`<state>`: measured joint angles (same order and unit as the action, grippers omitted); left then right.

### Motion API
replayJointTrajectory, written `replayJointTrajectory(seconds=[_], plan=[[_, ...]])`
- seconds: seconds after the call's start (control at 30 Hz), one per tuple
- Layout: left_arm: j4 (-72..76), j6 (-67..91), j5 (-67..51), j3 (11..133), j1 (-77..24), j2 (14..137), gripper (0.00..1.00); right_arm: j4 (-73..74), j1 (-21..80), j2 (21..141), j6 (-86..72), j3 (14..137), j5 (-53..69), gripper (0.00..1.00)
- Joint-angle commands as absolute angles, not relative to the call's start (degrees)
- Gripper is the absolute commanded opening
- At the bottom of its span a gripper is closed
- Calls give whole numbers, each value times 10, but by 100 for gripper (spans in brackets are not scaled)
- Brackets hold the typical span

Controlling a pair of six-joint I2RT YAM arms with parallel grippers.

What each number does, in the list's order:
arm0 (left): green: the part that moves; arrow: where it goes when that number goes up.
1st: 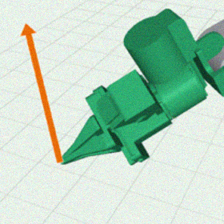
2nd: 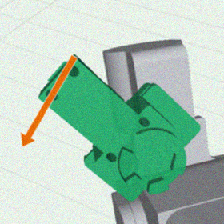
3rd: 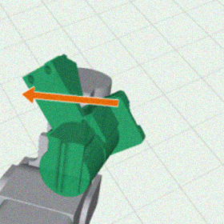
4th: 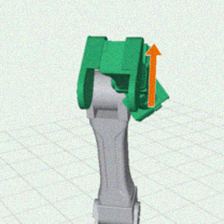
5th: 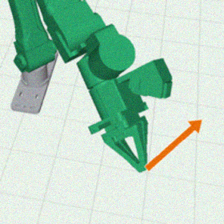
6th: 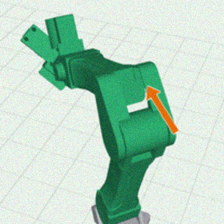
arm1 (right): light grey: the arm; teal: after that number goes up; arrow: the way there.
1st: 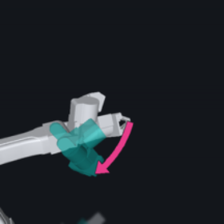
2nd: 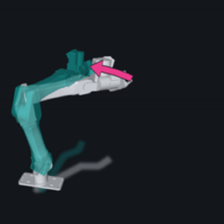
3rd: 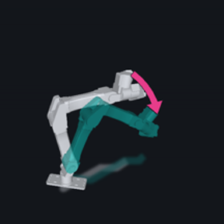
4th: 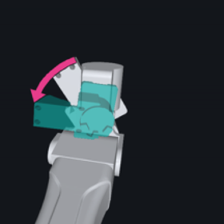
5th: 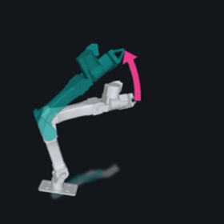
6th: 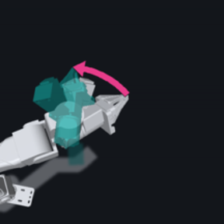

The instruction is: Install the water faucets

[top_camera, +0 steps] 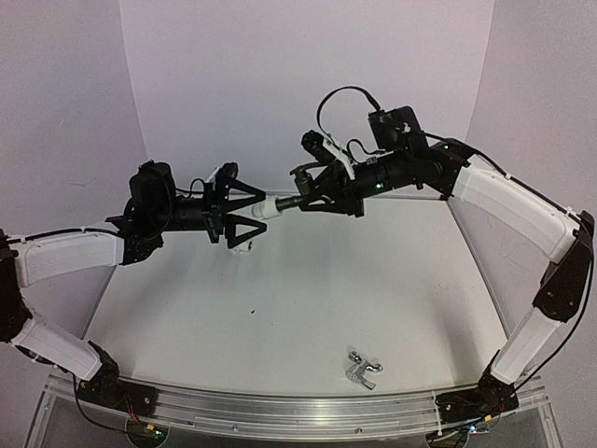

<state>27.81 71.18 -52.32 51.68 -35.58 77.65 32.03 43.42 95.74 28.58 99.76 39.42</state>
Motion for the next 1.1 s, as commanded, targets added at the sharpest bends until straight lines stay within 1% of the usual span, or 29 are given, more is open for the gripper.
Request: replayJointTrajectory(seconds=[0.0,0.1,0.27,0.33,0.53,0.63,0.93,1.07], plan=[[455,853,-560,506,-348,809,100,322,447,923,333,1037,372,0],[499,885,-552,497,-344,821,100,328,455,922,334,1038,376,0],[525,896,-548,501,-344,836,100,331,463,921,331,1033,382,0],[536,899,-548,503,-344,841,97,331,466,921,329,1028,385,0],[540,866,-541,500,-344,833,83,328,469,918,305,1014,401,0],[511,822,-536,499,-344,816,76,324,469,918,284,1004,408,0],[377,674,-522,502,-344,745,71,300,466,923,170,984,446,0],[308,603,-507,505,-345,708,66,291,454,936,117,983,482,0]])
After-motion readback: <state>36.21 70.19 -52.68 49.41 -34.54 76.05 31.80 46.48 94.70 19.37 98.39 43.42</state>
